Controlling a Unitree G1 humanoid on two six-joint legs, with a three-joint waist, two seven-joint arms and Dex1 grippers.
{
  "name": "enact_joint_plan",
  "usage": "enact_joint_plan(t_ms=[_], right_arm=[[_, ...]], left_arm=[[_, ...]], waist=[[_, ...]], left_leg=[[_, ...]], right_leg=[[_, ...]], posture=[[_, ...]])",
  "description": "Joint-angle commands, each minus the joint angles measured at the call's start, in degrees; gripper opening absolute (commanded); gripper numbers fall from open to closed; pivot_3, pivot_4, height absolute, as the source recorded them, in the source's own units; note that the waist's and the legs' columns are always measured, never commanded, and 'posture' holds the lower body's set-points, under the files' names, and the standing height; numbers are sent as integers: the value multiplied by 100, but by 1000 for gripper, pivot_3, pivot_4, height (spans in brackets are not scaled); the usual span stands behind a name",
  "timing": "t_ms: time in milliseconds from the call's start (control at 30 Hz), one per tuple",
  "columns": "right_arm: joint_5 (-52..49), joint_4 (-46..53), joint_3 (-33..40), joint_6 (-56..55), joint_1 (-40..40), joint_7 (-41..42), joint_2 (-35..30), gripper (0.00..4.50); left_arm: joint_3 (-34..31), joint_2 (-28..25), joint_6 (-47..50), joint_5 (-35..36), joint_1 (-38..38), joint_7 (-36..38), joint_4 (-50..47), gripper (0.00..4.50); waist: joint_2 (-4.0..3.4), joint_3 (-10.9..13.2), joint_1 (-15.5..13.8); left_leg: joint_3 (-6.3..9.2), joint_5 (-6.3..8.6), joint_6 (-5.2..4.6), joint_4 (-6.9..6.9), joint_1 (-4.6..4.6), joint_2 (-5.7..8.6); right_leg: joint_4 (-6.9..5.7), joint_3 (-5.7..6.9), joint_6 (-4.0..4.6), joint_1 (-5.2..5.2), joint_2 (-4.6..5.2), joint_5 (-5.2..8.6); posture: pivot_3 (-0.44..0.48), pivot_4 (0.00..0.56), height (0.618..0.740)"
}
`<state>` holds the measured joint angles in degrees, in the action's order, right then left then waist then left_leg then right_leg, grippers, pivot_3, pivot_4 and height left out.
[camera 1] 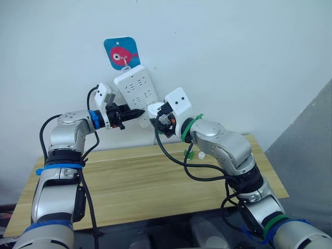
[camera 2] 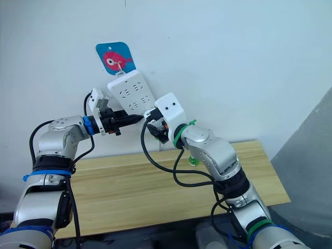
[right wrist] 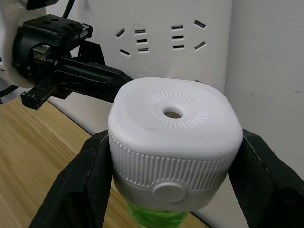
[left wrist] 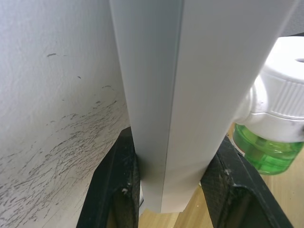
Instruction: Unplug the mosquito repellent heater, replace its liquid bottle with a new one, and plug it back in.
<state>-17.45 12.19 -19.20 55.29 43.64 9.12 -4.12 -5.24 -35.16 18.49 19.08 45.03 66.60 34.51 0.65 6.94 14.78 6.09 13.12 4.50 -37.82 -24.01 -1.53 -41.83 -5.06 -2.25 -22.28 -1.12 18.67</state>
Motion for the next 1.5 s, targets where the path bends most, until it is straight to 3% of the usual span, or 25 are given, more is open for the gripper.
enact_joint_plan(t_ms=[33,1000,1500], right_arm=[[163,75,81,-228,171,71,47,3052],[865,-245,-13,-595,308,589,17,3041],[1013,-1392,186,-930,869,708,534,3039]], left_arm=[[-106,-14,-36,95,19,10,-228,1299],[-84,-1,103,95,-54,98,-374,1299],[-48,58,185,91,-109,154,-503,1299]], waist=[[0,0,10],[0,0,55],[1,-1,158]], left_leg=[[0,0,0,0,0,0],[6,-1,1,-3,2,1],[7,-3,1,-5,12,2]], right_leg=[[-1,0,0,0,0,0],[-11,6,1,0,4,0],[-25,8,1,1,9,0]], posture=[[-268,67,692],[-268,66,692],[-275,67,692]])
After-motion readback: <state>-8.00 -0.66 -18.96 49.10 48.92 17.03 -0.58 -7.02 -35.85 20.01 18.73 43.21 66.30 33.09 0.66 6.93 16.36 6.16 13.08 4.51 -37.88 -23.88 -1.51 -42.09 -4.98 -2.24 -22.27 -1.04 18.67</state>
